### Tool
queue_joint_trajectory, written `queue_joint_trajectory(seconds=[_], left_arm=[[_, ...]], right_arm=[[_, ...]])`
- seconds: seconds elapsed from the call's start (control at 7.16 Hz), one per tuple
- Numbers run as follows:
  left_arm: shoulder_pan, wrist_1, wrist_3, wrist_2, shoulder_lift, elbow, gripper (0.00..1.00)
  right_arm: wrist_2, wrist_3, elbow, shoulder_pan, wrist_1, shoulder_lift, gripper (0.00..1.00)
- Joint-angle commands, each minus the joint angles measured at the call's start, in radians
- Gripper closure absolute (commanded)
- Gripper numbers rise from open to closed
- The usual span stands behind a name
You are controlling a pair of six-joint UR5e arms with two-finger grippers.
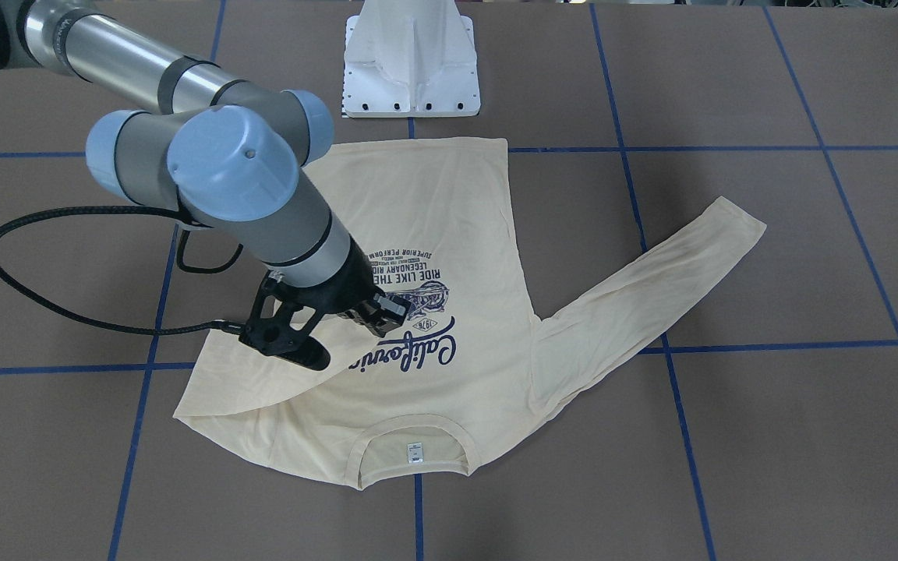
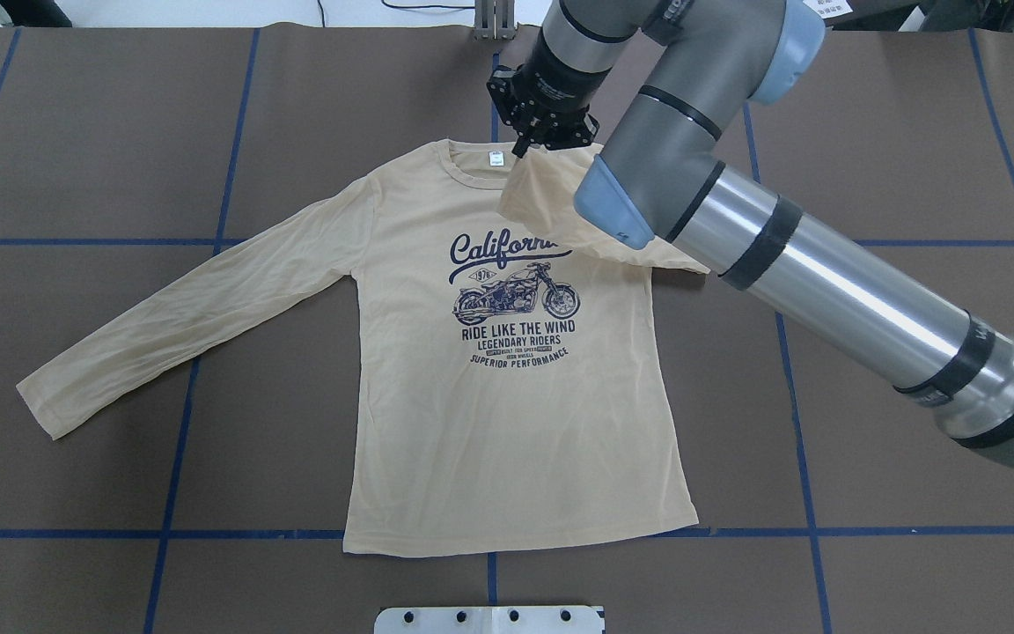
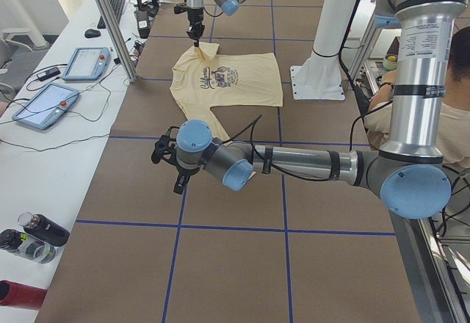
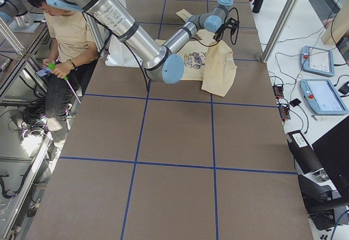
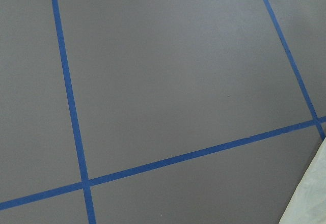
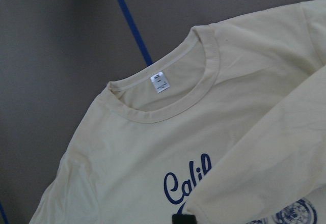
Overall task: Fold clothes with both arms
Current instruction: 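Carry the held sleeve with the right gripper across the chest toward the collar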
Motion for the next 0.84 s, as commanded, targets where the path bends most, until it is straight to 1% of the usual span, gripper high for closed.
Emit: queue_joint_trajectory(seconds=[0.0,0.14,0.28,0.42,0.56,0.7], left_arm=[[0.0,0.002,0.002,0.0,0.0,0.004,0.0],[0.0,0.0,0.003,0.0,0.0,0.013,0.0],[0.0,-0.009,0.003,0.0,0.0,0.021,0.0],[0.0,-0.021,0.003,0.0,0.002,0.031,0.0],[0.0,-0.026,0.003,0.0,0.002,0.038,0.0],[0.0,-0.028,0.003,0.0,0.002,0.041,0.0]], right_arm=[[-0.116,0.001,-0.095,-0.083,0.001,0.139,1.0],[-0.177,-0.002,-0.095,-0.122,0.006,0.144,1.0],[-0.193,-0.002,-0.1,-0.144,0.009,0.159,1.0],[-0.222,0.0,-0.133,-0.165,0.074,0.165,1.0],[-0.254,0.001,-0.187,-0.182,0.126,0.178,1.0],[-0.268,0.001,-0.211,-0.199,0.13,0.191,1.0]])
